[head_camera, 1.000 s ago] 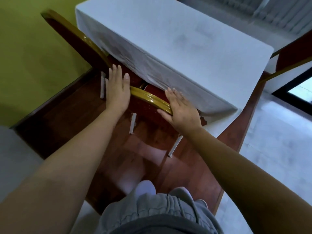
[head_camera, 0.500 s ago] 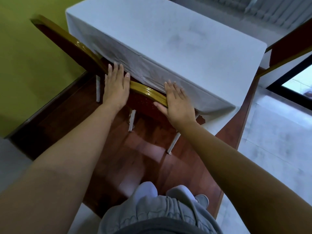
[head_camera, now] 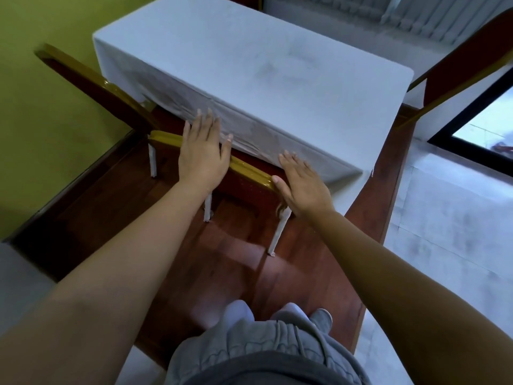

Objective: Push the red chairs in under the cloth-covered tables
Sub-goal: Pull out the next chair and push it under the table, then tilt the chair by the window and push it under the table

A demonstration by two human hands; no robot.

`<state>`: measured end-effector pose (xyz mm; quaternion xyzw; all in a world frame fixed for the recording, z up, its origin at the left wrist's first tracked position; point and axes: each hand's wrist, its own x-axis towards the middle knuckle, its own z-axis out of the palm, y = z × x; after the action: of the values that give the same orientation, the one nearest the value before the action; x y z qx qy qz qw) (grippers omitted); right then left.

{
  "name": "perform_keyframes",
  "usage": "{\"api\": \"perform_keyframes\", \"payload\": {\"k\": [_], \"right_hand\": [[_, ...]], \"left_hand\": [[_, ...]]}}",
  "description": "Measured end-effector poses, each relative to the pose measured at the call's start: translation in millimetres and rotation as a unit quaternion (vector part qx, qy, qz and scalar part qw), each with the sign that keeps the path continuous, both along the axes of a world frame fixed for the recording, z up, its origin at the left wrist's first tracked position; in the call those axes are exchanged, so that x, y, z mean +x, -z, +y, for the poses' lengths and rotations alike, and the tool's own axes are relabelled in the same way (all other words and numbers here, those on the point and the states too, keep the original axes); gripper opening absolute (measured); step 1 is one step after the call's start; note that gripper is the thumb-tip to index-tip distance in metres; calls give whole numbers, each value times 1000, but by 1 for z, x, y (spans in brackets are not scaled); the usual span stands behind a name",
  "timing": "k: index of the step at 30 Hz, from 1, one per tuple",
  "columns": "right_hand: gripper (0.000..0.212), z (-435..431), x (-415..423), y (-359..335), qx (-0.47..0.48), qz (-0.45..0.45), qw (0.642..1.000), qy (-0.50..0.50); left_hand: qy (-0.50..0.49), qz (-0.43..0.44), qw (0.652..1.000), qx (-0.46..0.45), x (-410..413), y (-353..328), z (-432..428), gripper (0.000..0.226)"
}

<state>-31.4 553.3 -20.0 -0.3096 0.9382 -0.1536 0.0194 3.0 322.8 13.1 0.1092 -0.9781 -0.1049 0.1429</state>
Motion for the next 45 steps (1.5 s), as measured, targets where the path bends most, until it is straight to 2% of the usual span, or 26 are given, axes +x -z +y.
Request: {"api": "perform_keyframes", "payload": {"k": [3, 6, 14, 20, 29, 37, 45], "right_hand": [[61, 33, -8, 3, 2, -13, 999, 35], [60, 71, -15, 6, 11, -18, 997, 69], [59, 191, -39, 10, 19, -19, 988, 152], [57, 282, -56, 9, 11, -16, 975, 220], [59, 369, -98, 25, 10, -41, 960, 277], [59, 418, -196, 30, -6, -38, 947, 318], [61, 455, -357, 14, -3, -27, 938, 346]], "left_hand": [[6, -37, 996, -83, -5, -1, 32, 62], [41, -80, 990, -105, -12, 5, 73, 63], [136, -156, 978, 4, -48, 21, 186, 60], [149, -154, 975, 59, -76, 30, 269, 58], [179, -182, 964, 71, -130, 47, 367, 57], [202, -165, 963, 69, -238, 55, 416, 53], [217, -138, 963, 84, -406, 48, 463, 53]]}}
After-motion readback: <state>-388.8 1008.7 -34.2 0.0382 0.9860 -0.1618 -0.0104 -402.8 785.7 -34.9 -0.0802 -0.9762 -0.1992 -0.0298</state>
